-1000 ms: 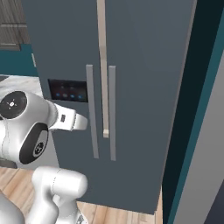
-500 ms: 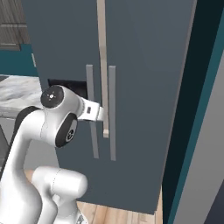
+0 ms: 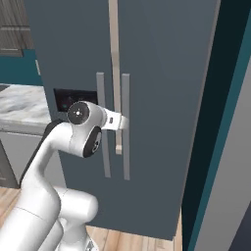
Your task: Take the donut and cake from the fridge and place them on the empty tray on the dining counter.
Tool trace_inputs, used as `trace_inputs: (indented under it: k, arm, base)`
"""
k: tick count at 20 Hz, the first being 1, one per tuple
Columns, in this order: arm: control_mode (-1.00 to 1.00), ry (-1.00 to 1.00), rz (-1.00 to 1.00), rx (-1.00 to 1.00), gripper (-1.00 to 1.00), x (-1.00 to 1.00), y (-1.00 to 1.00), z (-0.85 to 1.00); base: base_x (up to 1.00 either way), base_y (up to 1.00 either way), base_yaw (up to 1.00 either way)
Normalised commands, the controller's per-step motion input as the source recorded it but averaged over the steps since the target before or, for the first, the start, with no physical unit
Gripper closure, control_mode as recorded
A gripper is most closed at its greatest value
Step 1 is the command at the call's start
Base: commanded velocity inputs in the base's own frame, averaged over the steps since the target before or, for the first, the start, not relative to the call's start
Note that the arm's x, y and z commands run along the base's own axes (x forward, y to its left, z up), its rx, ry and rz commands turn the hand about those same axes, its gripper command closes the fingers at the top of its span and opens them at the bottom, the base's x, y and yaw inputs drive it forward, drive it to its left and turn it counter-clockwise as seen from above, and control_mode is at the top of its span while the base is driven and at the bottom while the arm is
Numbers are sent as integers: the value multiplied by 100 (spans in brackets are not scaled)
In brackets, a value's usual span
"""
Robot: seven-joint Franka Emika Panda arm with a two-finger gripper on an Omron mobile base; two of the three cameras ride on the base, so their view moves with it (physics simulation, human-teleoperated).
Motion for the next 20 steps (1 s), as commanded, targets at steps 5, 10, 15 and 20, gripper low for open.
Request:
trace_inputs:
  k: [5,10,15,20]
  arm:
    - [-100,-24,0,0,-100,64,-22,-13]
    - [-100,-3,0,0,-100,87,-11,0]
    - [-100,0,0,0,-100,99,-26,0]
    - [-100,5,0,1,-100,100,-34,0]
  base:
    - [0,0,0]
    - [0,0,0]
    - [0,0,0]
    - [0,0,0]
